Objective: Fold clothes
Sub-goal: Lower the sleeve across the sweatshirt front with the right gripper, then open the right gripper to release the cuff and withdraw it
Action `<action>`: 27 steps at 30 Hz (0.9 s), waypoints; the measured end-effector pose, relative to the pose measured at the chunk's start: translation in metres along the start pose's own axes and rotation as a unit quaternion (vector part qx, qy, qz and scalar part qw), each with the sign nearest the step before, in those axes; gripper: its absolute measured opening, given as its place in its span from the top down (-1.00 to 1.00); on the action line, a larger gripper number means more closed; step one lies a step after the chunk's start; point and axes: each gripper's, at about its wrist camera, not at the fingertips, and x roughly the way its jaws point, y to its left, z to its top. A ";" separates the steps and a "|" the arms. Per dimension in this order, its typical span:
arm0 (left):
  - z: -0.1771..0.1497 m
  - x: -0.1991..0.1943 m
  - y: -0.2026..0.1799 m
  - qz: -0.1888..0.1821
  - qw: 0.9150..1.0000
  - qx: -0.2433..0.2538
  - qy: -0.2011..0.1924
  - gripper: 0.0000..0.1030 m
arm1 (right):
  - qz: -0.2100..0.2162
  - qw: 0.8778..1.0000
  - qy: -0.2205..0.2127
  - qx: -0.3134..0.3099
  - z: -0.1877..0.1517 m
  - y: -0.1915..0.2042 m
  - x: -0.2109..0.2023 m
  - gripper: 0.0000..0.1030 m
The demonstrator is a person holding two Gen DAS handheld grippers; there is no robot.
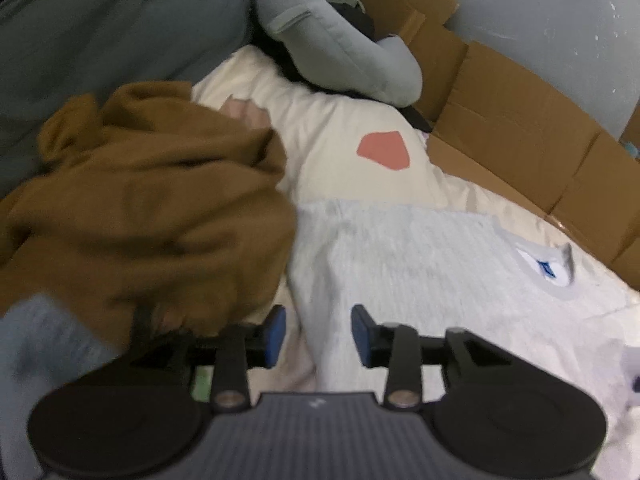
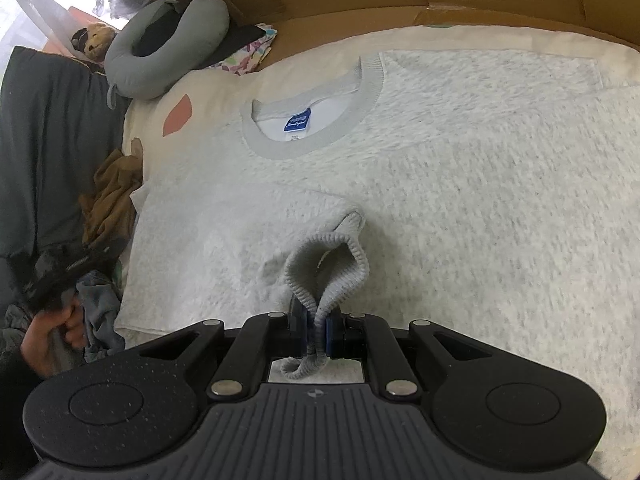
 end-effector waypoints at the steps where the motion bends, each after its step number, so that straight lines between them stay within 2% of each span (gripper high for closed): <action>1: -0.004 -0.006 0.001 0.002 1.000 -0.002 0.001 0.14 | -0.001 1.000 0.000 0.000 0.000 0.000 0.000 0.87; 6: -0.023 -0.033 0.010 0.010 1.000 -0.025 0.010 0.13 | -0.011 1.000 0.000 0.001 0.001 -0.003 0.000 0.79; 9: -0.035 -0.047 0.008 0.007 1.000 -0.021 0.017 0.12 | -0.016 1.000 0.004 0.003 0.001 -0.007 0.002 0.74; 12: -0.049 -0.059 0.001 -0.010 1.000 -0.009 0.023 0.06 | -0.015 1.000 0.002 0.021 0.001 -0.016 0.004 0.58; 14: -0.060 -0.061 -0.005 -0.024 0.999 0.002 0.029 0.02 | -0.012 0.999 -0.001 0.034 0.002 -0.022 0.006 0.58; 16: -0.069 -0.061 -0.012 -0.037 0.998 0.016 0.038 0.02 | -0.010 0.999 -0.001 0.047 0.002 -0.028 0.008 0.58; 19: -0.082 -0.051 -0.021 -0.027 0.997 0.052 0.051 0.03 | -0.004 0.999 0.000 0.053 0.003 -0.030 0.011 0.88; 21: -0.088 -0.043 -0.025 -0.011 0.996 0.067 0.059 0.13 | -0.005 0.999 -0.005 0.047 0.006 -0.027 0.008 0.91; 22: -0.089 -0.041 -0.024 -0.006 0.996 0.068 0.058 0.35 | -0.005 0.999 -0.007 0.043 0.007 -0.025 0.006 0.92; 23: -0.089 -0.039 -0.024 -0.001 0.996 0.069 0.056 0.65 | -0.006 0.999 -0.010 0.040 0.008 -0.023 0.004 0.92; 27: -0.088 -0.039 -0.012 0.020 0.998 0.049 0.045 0.78 | -0.009 0.999 -0.022 0.034 0.013 -0.021 -0.004 0.93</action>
